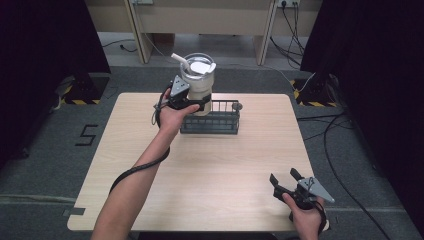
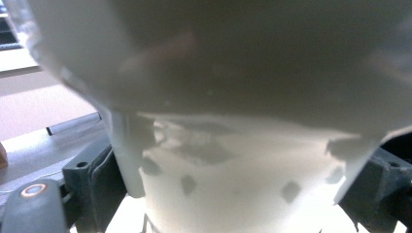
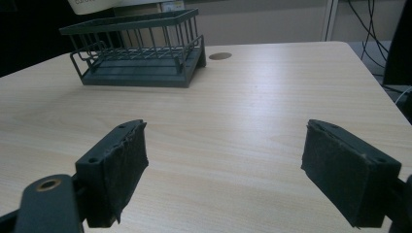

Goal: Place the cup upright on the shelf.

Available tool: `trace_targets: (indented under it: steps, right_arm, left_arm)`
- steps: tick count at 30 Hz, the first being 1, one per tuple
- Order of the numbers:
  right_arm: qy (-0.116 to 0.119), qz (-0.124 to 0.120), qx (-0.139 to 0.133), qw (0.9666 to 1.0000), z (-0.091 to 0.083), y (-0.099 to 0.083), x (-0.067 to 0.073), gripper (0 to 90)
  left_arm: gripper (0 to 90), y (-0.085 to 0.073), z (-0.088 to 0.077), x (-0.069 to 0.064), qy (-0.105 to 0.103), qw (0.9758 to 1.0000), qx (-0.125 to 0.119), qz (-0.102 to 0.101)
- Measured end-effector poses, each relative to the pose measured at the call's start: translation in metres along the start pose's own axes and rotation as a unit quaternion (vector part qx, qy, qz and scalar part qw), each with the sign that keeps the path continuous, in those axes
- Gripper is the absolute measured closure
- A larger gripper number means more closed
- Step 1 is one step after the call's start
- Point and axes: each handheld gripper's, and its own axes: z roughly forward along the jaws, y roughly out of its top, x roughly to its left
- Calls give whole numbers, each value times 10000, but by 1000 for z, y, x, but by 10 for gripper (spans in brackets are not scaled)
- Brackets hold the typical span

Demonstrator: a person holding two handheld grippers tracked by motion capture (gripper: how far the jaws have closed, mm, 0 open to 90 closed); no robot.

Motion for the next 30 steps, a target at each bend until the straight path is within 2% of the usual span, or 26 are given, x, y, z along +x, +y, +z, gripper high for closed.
trace_targets:
  steps: [6,18,19,20,29,30]
  right_arm:
    - [9,-20,12,10000,0,0,0,169]
    - [18,-20,13,10000,1,-1,0,169]
    - [20,-12,14,10000,1,-1,0,169]
    - [18,-11,4,10000,1,-1,0,169]
    - [32,-12,21,10000,1,-1,0,169]
    - [34,-11,25,10000,1,-1,0,169]
  left_arm:
    - [109,-4,9,2,20,9999,44,-101]
    - [109,-10,20,4,79,9998,113,-156]
    - [109,-10,21,8,90,9999,133,43]
    - [109,-11,22,5,85,9998,132,-153]
    - [109,-17,29,6,85,9995,212,-198]
    - [109,-18,31,4,89,9994,116,-329]
